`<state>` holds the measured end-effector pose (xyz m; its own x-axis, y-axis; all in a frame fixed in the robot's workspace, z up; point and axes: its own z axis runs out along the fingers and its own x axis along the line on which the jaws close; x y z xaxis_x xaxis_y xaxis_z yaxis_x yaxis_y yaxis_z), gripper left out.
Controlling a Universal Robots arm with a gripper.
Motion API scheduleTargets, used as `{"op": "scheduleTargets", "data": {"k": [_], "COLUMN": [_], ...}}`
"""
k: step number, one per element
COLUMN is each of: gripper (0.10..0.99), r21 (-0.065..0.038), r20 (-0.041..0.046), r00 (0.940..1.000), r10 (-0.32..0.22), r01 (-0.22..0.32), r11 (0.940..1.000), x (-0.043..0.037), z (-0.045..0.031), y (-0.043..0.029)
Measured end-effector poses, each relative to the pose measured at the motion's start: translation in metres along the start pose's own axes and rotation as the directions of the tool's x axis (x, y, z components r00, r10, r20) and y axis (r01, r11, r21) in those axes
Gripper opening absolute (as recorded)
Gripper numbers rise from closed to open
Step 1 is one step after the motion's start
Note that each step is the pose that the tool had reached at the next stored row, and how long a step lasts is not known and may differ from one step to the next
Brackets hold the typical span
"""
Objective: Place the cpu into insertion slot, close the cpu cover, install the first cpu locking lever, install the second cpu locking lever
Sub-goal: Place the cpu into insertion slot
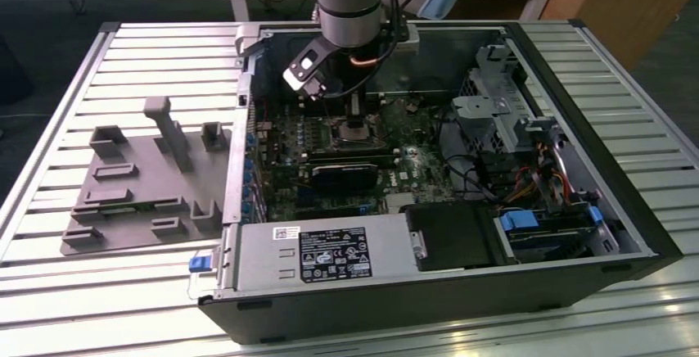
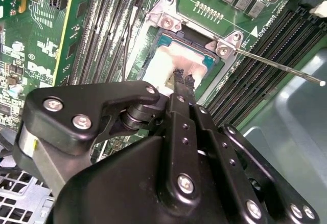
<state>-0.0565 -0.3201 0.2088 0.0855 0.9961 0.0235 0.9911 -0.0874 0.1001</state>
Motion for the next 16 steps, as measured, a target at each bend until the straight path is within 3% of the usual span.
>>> {"op": "scheduleTargets", "data": {"k": [7, 16], "gripper": [0.102, 0.102], "r21": [0.0, 0.0], "r20": [0.0022, -0.0011], "r00": [0.9997, 0.9997], "r10": [0.022, 0.023], "r01": [-0.022, -0.023], "r11": [0.9997, 0.9997], "x": [-0.0004, -0.0007], "z": [0.0021, 0.0071], "y": [-0.0002, -0.0006]}}
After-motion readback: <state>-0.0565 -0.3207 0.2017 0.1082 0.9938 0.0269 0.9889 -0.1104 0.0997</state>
